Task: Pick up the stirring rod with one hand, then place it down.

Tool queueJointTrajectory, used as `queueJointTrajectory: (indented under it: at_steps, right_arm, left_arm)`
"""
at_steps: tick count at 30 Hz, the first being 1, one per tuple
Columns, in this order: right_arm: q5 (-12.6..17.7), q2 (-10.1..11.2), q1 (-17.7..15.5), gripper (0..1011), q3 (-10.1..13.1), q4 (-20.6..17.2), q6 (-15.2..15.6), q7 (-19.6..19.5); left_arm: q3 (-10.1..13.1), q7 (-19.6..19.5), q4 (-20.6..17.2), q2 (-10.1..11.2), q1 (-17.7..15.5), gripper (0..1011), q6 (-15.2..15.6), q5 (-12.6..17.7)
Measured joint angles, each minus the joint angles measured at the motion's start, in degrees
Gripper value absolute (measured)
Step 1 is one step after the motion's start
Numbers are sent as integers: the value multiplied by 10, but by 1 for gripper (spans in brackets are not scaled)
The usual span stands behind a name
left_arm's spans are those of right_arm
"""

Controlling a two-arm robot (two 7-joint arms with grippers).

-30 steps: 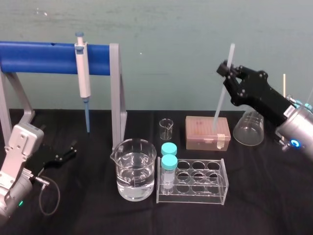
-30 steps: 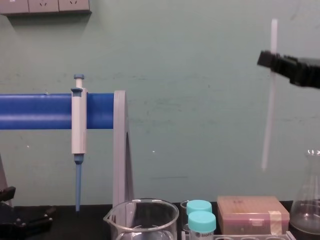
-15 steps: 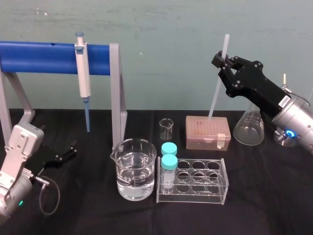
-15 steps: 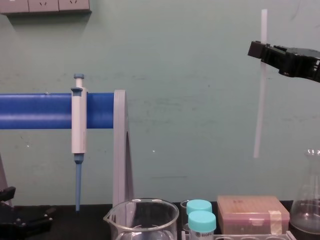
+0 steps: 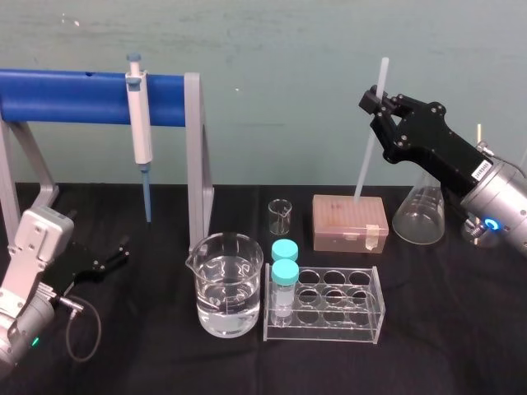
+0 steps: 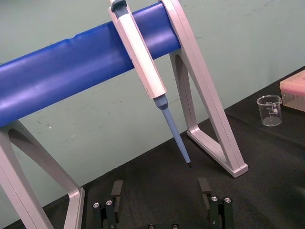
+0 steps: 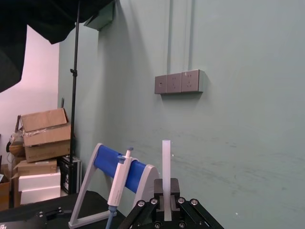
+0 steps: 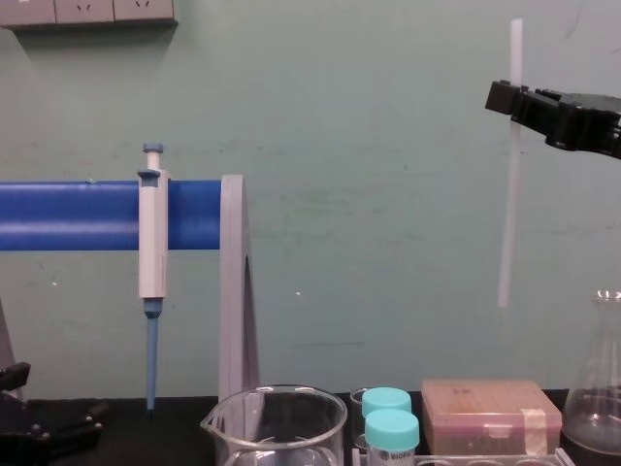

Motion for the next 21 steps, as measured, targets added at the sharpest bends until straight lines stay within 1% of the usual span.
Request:
queueJointTrajectory:
  at_steps: [21]
  right_arm:
    - [-1, 4, -2, 72, -1, -2, -1, 3]
  left_arm:
    - [0, 0, 0, 0, 0, 1000, 0, 0]
